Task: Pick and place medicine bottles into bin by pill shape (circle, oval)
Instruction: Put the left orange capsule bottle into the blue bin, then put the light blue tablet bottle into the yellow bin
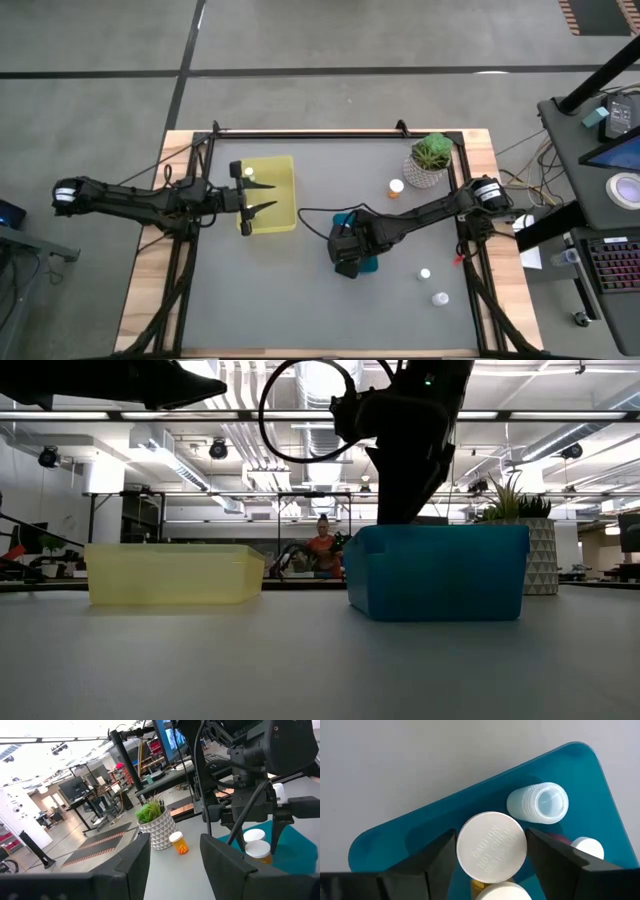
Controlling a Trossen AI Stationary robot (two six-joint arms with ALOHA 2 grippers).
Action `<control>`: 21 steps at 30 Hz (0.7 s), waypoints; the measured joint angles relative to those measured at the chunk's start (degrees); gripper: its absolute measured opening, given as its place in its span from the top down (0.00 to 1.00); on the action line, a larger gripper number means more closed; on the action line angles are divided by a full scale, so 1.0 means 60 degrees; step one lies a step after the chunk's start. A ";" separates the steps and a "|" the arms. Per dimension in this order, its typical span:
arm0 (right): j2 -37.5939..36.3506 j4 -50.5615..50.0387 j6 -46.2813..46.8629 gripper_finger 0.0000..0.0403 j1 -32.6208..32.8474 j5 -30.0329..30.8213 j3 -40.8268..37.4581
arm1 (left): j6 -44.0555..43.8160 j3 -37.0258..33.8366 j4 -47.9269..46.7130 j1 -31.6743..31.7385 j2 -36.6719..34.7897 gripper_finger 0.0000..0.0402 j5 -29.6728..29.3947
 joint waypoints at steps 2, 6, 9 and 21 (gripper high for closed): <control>-0.0004 0.0000 0.0000 0.40 0.0000 0.0000 0.0000 | 0.0000 0.0000 0.0000 0.0002 0.0004 0.61 0.0000; -0.0006 -0.0068 0.0000 0.33 0.0000 0.0000 0.0000 | -0.0002 0.0000 0.0004 0.0002 0.0007 0.61 0.0000; -0.0049 -0.0166 0.0016 0.30 0.0000 -0.0004 0.0000 | -0.0004 0.0000 -0.0025 0.0002 0.0011 0.61 0.0001; -0.1099 -0.0178 0.0317 0.29 0.0000 -0.0017 0.0000 | -0.0004 0.0000 0.0003 0.0003 0.0032 0.61 0.0000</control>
